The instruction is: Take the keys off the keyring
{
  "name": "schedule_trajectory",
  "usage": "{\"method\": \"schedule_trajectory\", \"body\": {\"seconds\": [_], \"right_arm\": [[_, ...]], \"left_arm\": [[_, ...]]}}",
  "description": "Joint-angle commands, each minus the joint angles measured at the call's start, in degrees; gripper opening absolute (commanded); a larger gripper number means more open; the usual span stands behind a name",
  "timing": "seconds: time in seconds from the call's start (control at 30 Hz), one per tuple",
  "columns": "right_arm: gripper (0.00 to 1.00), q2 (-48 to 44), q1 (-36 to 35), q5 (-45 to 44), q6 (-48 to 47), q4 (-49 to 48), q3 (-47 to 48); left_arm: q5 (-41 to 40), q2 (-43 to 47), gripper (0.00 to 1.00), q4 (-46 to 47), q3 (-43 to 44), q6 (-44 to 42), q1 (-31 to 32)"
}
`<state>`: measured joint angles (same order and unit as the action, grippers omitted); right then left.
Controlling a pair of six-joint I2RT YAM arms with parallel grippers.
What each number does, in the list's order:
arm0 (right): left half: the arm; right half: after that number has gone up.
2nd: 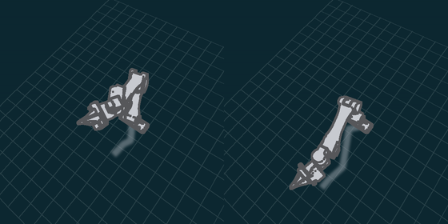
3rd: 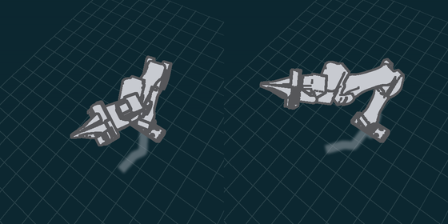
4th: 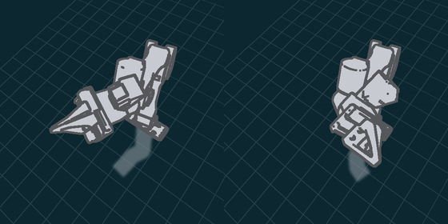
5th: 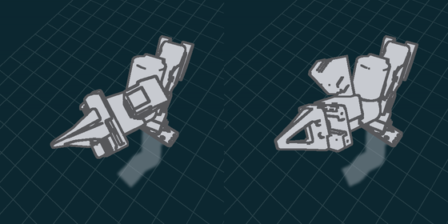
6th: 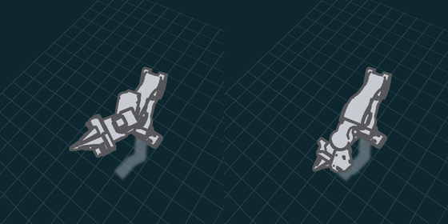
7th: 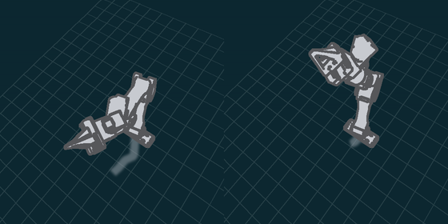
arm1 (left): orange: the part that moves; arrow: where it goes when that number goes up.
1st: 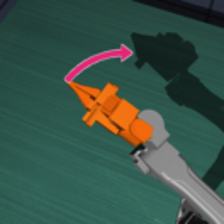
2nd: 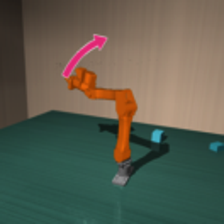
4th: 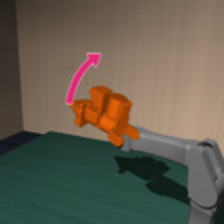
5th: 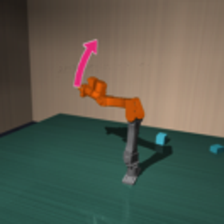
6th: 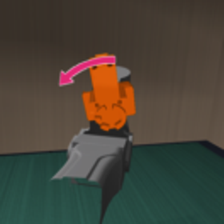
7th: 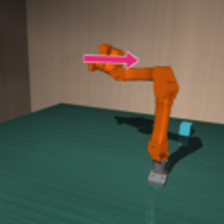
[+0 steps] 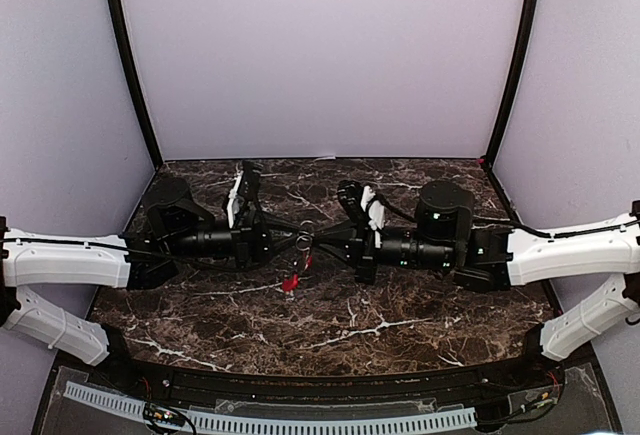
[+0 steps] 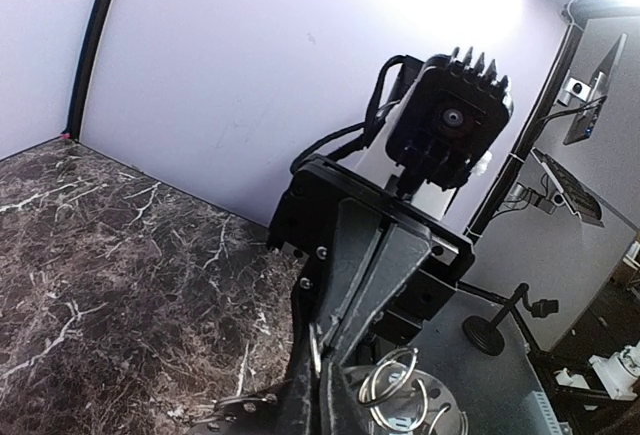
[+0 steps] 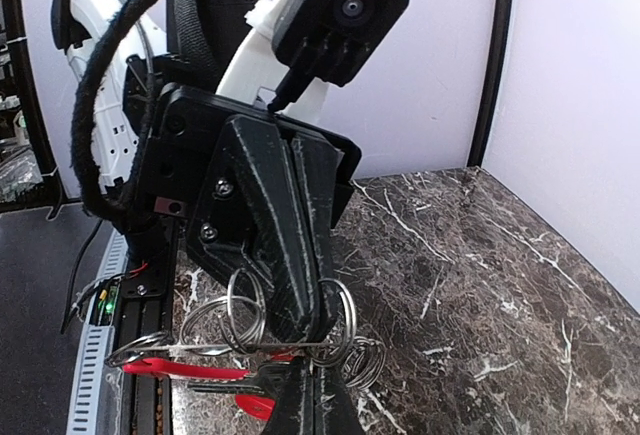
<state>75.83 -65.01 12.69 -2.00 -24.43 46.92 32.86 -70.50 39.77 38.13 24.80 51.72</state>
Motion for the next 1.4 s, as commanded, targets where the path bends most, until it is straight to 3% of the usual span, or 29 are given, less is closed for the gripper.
{"method": "schedule_trajectory", "body": {"seconds": [0.0, 0.3, 0.5, 0.87, 1.2, 1.37], "right_arm": [[0.02, 2.96, -3.16, -0.22, 1.69, -3.71, 2.34], [0.29, -3.23, -1.74, -3.64, 2.09, -5.05, -4.33], [0.41, -7.00, 4.55, 5.57, 9.61, -13.49, -9.63], [0.35, -0.57, 6.93, 17.70, 26.30, -24.49, -4.90], [0.32, 3.89, 6.21, 20.74, 26.73, -24.28, -1.78], [0.24, 4.86, 6.15, 21.20, 26.44, -23.10, -0.54]], "left_arm": [[-3.48, 0.09, 0.00, 6.40, -0.56, 1.92, 0.84], [-1.08, 1.07, 0.00, 9.50, -2.70, 1.35, 0.83], [3.26, 1.23, 0.00, 11.35, -2.97, 0.49, 0.76], [4.41, 2.20, 0.00, 10.16, -3.36, -1.33, 0.81], [4.45, 2.47, 0.00, 10.33, -3.68, -1.33, 0.77], [4.66, 2.40, 0.00, 10.42, -3.63, -1.33, 0.77]]}}
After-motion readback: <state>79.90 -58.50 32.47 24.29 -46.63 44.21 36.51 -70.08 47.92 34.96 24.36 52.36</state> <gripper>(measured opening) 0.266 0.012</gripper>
